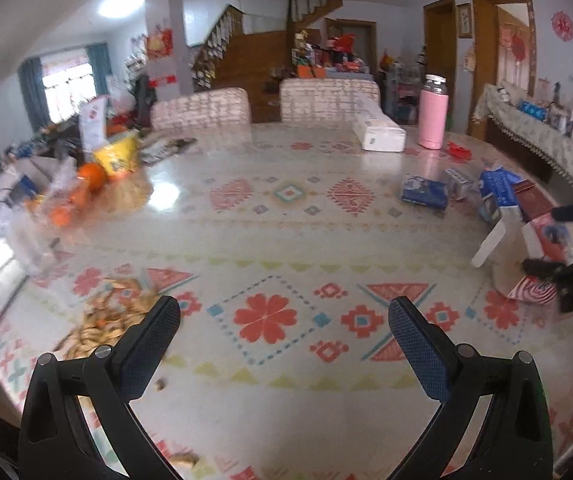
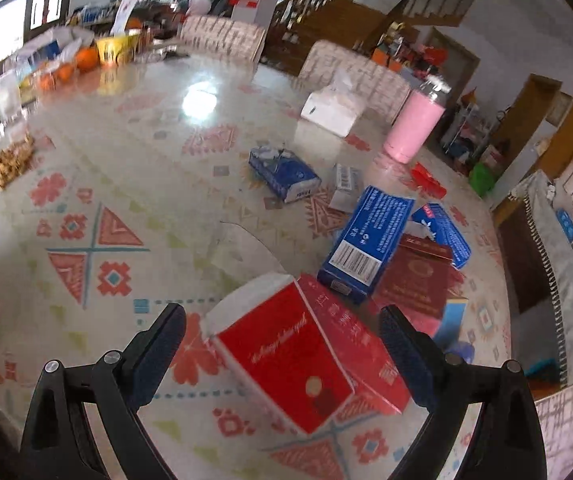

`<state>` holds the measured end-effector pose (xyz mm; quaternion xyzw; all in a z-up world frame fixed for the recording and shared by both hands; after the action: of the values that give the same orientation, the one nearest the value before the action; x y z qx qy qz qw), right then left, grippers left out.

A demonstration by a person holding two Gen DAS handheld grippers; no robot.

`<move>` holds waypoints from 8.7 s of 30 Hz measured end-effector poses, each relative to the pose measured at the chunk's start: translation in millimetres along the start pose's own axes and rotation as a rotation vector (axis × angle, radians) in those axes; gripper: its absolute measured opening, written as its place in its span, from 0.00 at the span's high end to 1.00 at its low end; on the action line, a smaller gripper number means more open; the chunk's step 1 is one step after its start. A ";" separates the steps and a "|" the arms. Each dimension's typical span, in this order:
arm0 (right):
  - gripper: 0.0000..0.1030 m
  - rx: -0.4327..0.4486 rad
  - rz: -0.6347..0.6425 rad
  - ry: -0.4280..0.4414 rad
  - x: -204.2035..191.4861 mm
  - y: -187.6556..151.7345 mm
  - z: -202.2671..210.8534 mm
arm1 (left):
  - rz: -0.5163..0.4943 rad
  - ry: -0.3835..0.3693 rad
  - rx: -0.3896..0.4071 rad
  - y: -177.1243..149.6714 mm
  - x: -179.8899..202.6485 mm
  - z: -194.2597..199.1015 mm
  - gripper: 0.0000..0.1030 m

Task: Collect trash
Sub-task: 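Grasp the red-and-white KFC cup with the right gripper, then grasp the blue tissue box with the left gripper while the right gripper carries the KFC cup, then carry both items to the lilac wastebasket and open both grippers over it, then return to the table and grasp the red cigarette box with the left gripper, then grasp the blue Vinda tissue bag with the right gripper while the left holds the red box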

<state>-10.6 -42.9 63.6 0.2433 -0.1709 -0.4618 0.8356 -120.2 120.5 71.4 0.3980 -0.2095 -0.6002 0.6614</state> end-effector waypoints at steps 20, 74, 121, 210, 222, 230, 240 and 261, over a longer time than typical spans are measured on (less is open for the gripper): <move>0.43 0.004 -0.144 0.173 5.9 -15.1 0.4 | 0.040 0.041 -0.055 -8.5 -11.1 8.6 0.00; 0.43 0.359 -0.727 0.244 167.2 -186.3 107.0 | -0.202 -0.346 -0.246 109.8 303.8 -96.2 0.35; 0.40 0.418 -0.762 0.073 158.1 -236.1 142.2 | -0.354 -0.524 0.043 63.1 287.8 115.2 0.55; 0.27 0.371 -0.857 0.090 159.9 -238.7 128.6 | -0.175 -0.606 -0.396 80.0 318.6 -61.1 0.79; 0.22 0.312 -0.788 0.184 147.0 -192.6 91.5 | -0.098 -0.556 -0.248 66.2 226.4 -0.6 0.79; 0.17 0.299 -0.890 0.272 176.9 -154.5 55.9 | -0.070 -0.506 -0.204 46.7 184.6 11.3 0.79; 0.15 0.266 -0.964 0.166 199.2 -115.2 16.9 | -0.096 -0.433 -0.164 40.6 155.3 13.1 0.79; 0.62 0.332 -0.900 0.076 188.9 -133.9 50.7 | -0.036 -0.468 -0.146 41.4 139.6 13.3 0.79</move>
<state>-31.4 -277.9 41.3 0.4399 -0.0895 -0.7351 0.5081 -77.6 -18.8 83.5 0.2032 -0.3059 -0.7012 0.6111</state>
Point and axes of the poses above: each gripper's, at about its wrist camera, not at the fingertips, and z roughly against the way its jaws point, x to its right, y to its top, the point moved 1 cm from there along -z, roughly the way its jaws point, and after that the axes turned 14 degrees about y, right-handed, at the moved point
